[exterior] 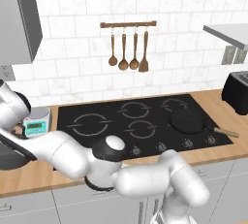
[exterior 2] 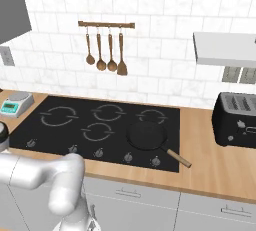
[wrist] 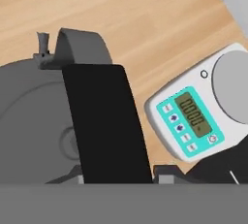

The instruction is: Pick the kettle from the counter and place it on a stove burner. Then turn the burner on.

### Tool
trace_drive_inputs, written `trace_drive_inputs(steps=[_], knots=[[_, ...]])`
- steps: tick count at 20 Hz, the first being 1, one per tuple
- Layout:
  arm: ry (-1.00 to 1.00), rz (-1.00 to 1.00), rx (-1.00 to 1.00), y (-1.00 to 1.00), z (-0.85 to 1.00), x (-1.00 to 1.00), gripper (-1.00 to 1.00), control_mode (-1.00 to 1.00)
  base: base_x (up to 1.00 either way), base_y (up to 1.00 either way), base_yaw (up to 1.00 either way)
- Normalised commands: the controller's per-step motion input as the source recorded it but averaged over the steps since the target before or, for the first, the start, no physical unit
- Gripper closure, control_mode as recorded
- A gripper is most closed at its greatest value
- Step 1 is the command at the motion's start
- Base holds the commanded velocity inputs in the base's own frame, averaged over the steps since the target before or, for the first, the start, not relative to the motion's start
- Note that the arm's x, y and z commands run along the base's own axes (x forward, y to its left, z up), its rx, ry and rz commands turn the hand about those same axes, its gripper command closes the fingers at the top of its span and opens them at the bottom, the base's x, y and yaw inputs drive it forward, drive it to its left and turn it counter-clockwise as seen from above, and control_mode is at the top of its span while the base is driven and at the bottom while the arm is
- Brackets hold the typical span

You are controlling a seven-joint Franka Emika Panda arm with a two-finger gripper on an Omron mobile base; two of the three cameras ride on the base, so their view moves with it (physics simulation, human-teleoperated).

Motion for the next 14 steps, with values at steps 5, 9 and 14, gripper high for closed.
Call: trace_drive_inputs(steps=[5,9,14], knots=[[-0.35,0.0,-0.03,-0.13,-0.08,-0.75,1.0,-1.0,0.0,0.0,0.0],[-0.8,0.0,-0.03,-0.73,0.23,-1.0,1.0,-1.0,0.0,0.0,0.0],[-0.64,-0.11,-0.05,-1.0,0.12,-0.75,1.0,-1.0,0.0,0.0,0.0]])
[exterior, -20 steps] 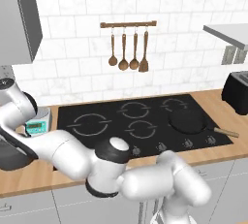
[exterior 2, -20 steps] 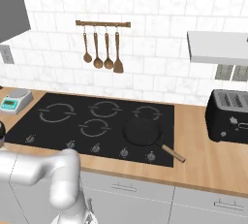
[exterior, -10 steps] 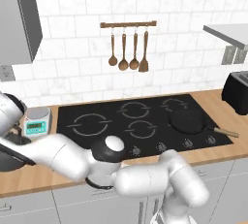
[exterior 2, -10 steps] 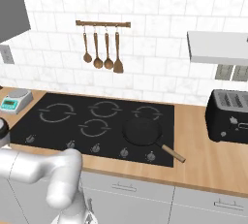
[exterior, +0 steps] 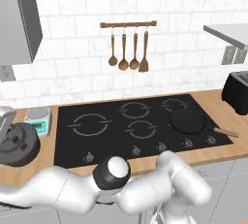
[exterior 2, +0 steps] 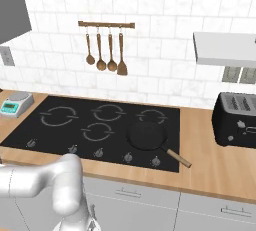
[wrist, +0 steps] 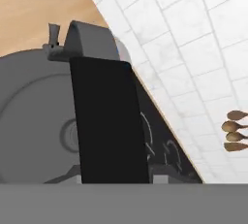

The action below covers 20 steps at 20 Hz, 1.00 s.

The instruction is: Pick the kettle from the counter and place it on a stove burner. Then turn the burner on.

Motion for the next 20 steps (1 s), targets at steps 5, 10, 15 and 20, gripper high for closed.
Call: trace_drive_inputs(steps=[5,10,15,20], knots=[[-0.35,-0.25,-0.1,-1.0,0.0,-0.04,1.0,-1.0,0.0,0.0,0.0],[-0.2,-0.29,-0.09,-1.0,0.02,0.17,1.0,-1.0,0.0,0.0,0.0],[-0.01,-0.3,0.02,-1.0,0.01,0.5,1.0,-1.0,0.0,0.0,0.0],[0.0,-0.03,0.13,-1.0,0.0,0.64,1.0,-1.0,0.0,0.0,0.0]])
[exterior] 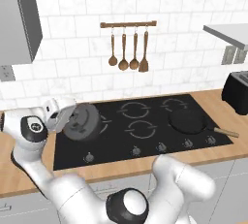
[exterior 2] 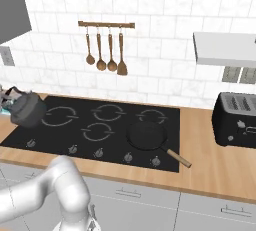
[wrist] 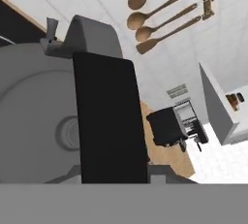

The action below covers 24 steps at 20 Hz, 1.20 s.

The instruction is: Pick the kettle from the counter and place it on a stove burner. Then turn the burner on.

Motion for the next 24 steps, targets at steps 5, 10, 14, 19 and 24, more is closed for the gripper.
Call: trace_drive_inputs(steps=[5,10,14,19,24], knots=[[-0.06,0.25,0.3,-0.97,0.0,0.49,1.0,-1.0,0.0,0.0,0.0],[0.11,0.19,0.39,-0.44,0.0,0.9,1.0,-1.0,0.0,0.0,0.0],[0.36,0.01,0.07,-0.03,0.01,1.0,1.0,-1.0,0.0,0.0,0.0],[0.15,0.0,-0.02,0.01,-0.02,0.34,1.0,-1.0,0.0,0.0,0.0],[0.0,0.0,-0.03,0.06,-0.06,0.35,1.0,-1.0,0.0,0.0,0.0]])
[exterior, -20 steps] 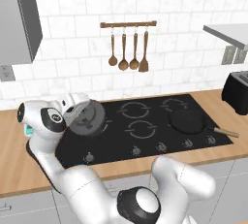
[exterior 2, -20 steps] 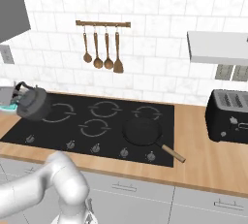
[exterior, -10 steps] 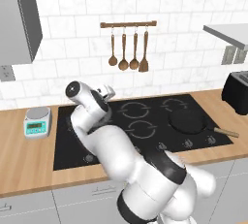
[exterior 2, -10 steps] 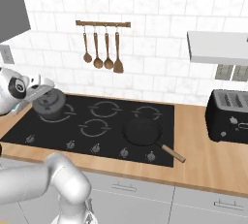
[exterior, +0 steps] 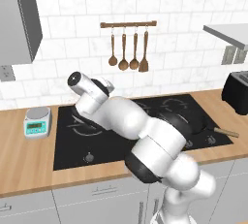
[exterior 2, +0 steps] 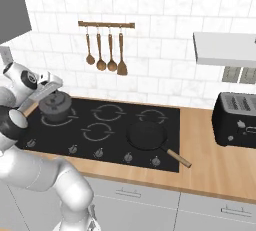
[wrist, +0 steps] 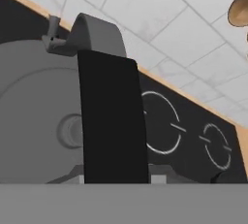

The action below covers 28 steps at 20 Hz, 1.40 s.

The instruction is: Pick the kettle from the counter and place it on a stove burner. Then turn the burner on.

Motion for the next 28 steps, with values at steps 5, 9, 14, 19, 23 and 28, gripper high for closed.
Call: trace_drive_inputs(steps=[5,9,14,19,23,28], knots=[[0.0,0.0,-0.02,0.19,-0.15,0.48,1.0,-1.0,0.0,0.0,0.0],[0.04,0.0,0.0,0.14,-0.03,0.07,1.0,-1.0,0.0,0.0,0.0],[0.01,0.0,-0.03,0.09,-0.38,0.01,1.0,-1.0,0.0,0.0,0.0],[0.0,0.0,-0.03,0.03,-0.38,0.03,1.0,-1.0,0.0,0.0,0.0],[0.0,0.0,0.0,0.02,-0.04,0.04,-1.0,-1.0,0.0,0.0,0.0],[0.01,0.0,0.0,0.0,0.0,0.02,-1.0,-1.0,0.0,0.0,0.0]])
